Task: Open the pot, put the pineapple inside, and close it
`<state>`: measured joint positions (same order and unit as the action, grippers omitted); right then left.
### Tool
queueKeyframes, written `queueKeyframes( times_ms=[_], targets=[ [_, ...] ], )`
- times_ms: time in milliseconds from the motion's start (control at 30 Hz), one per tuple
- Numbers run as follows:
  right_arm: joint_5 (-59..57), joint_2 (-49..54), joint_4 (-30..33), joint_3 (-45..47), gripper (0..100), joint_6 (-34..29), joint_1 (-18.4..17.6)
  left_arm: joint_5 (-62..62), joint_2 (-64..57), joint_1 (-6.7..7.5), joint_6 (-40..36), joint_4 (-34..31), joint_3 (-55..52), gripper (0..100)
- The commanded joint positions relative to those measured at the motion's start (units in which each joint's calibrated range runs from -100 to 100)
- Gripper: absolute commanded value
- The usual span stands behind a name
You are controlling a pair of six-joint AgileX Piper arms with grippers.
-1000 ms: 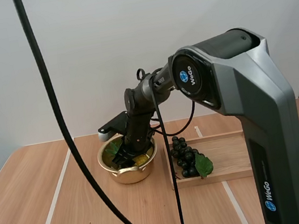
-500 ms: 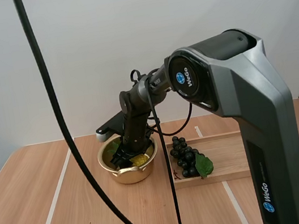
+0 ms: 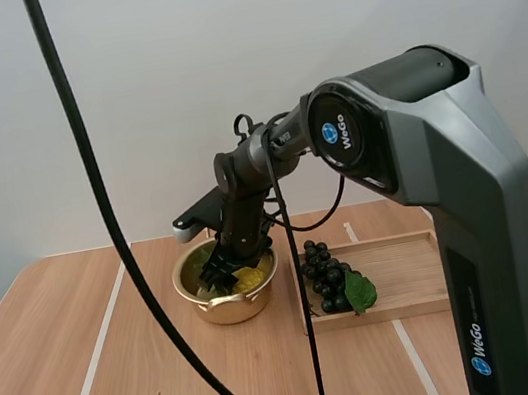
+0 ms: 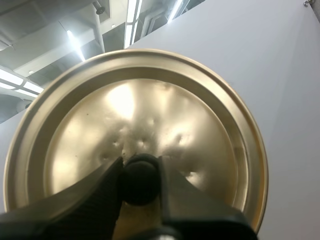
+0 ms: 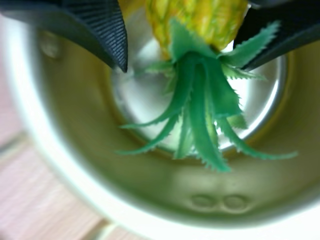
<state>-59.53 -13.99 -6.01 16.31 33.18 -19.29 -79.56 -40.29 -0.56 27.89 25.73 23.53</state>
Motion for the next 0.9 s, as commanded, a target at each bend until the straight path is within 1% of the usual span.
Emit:
queueKeyframes(
  times_ms=[0,400,500,633,700,767,867],
  targets=[
    [0.09,3.57,1.06,-0.58,100,-0.38,0.33,0.2,0.29,-0.11,-0.54,-0.23,0.52,0],
    [-0.06,12.74,1.19,-1.35,100,-0.38,0.33,0.03,0.29,-0.11,-0.54,-0.23,0.52,0],
    [-1.19,15.37,2.3,-1.35,100,-0.38,0.33,-0.17,0.29,-0.11,-0.54,-0.23,0.52,0],
    [-2.11,20.41,5.14,-1.35,100,-1.21,0.33,-1.17,0.29,-0.11,-0.54,-0.23,0.52,0],
    [-2.49,23.36,7.08,-1.35,100,-2.96,0.33,-1.17,0.29,-0.11,-0.54,-0.23,0.52,0],
    [-3.14,26.41,9.67,-1.35,100,-4.44,0.33,-1.17,0.29,-0.11,-0.54,-0.23,0.52,0],
    [-4.44,31.47,16.3,-1.35,100,-8.33,0.54,-1.14,0.29,-0.11,-0.54,-0.12,0.52,0]
  ],
)
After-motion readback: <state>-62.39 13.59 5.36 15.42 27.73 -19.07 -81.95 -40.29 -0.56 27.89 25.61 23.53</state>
